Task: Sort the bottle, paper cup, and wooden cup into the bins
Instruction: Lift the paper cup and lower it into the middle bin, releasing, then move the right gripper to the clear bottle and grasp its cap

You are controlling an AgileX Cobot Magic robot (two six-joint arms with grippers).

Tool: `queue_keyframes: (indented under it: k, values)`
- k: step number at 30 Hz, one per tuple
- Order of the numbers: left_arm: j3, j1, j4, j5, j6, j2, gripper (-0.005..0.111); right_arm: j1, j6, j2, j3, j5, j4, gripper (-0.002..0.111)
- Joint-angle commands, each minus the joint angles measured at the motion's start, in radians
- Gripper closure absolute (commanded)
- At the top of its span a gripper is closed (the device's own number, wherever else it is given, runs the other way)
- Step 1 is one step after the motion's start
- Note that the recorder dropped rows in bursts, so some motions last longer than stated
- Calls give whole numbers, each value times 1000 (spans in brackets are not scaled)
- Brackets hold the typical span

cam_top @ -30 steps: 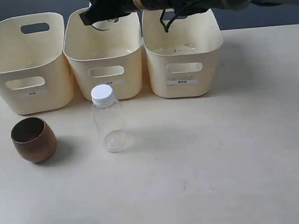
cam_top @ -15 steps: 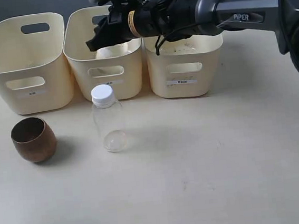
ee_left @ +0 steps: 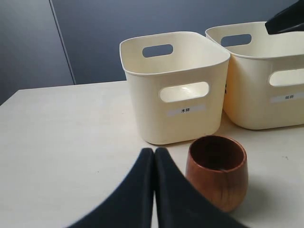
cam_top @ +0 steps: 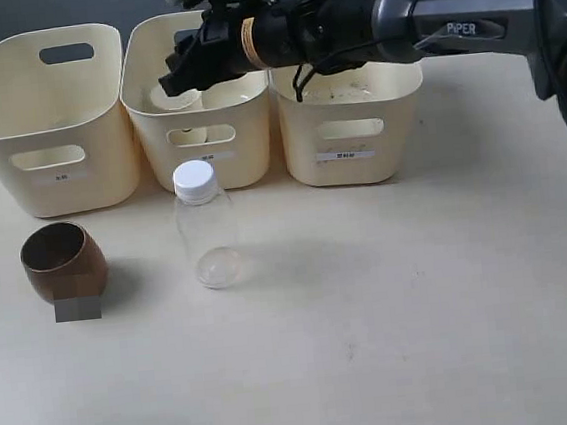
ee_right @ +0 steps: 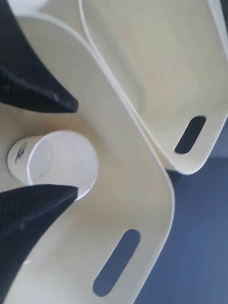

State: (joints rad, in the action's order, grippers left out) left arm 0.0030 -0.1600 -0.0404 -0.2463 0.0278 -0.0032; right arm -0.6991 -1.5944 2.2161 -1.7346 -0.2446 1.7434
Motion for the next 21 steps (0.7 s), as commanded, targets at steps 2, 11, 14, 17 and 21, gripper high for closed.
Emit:
queue_keyframes:
  k: [2,11,14,17,21]
  values:
    - [-3,-3,-1,8,0,3,107,1,-2,-109,-6,-193,1,62]
    - [-3,-3,-1,8,0,3,107,1,-67,-178,10,-603,1,62]
    - [-3,-3,-1,8,0,3,107,1,-78,-194,61,-600,1,62]
    - [-3,-3,-1,8,-2,3,107,1,-21,-227,156,-580,1,62]
    - [-3,-3,-1,8,-2,3,107,1,71,-306,324,-500,1,62]
